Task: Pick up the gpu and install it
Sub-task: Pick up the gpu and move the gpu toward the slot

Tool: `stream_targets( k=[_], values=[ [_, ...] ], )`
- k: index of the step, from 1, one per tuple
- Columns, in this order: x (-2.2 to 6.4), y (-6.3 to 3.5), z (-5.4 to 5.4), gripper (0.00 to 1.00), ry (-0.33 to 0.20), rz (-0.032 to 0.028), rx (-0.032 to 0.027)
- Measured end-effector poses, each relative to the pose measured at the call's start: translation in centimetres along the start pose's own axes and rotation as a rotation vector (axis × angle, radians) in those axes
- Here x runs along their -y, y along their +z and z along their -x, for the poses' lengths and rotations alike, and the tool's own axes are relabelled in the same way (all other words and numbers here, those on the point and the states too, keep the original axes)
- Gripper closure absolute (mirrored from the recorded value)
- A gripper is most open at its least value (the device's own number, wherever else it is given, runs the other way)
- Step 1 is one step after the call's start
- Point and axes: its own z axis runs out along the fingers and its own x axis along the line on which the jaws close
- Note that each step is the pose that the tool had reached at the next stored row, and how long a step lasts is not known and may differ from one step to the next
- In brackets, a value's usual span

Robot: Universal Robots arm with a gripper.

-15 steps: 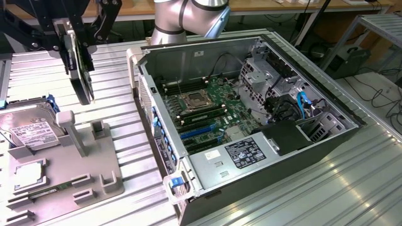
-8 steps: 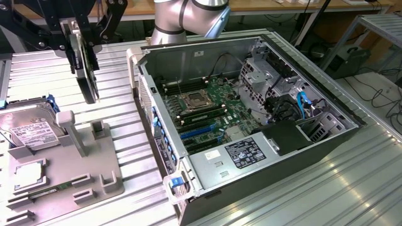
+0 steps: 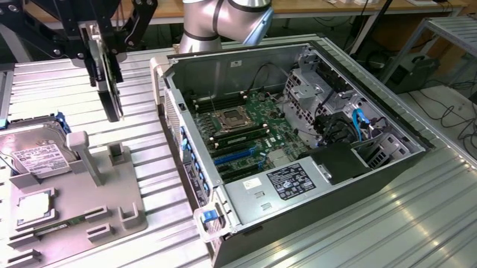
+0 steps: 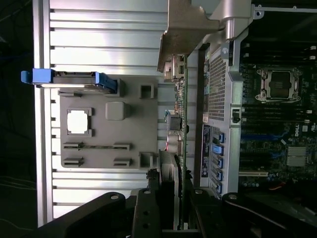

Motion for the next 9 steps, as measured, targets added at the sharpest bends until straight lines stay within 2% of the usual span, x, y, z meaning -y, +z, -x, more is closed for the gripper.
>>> stream_targets(
  k=[9],
  values=[
    [0.03,0.03,1.2,0.72,0.000,0.0000,0.0000]
  ],
)
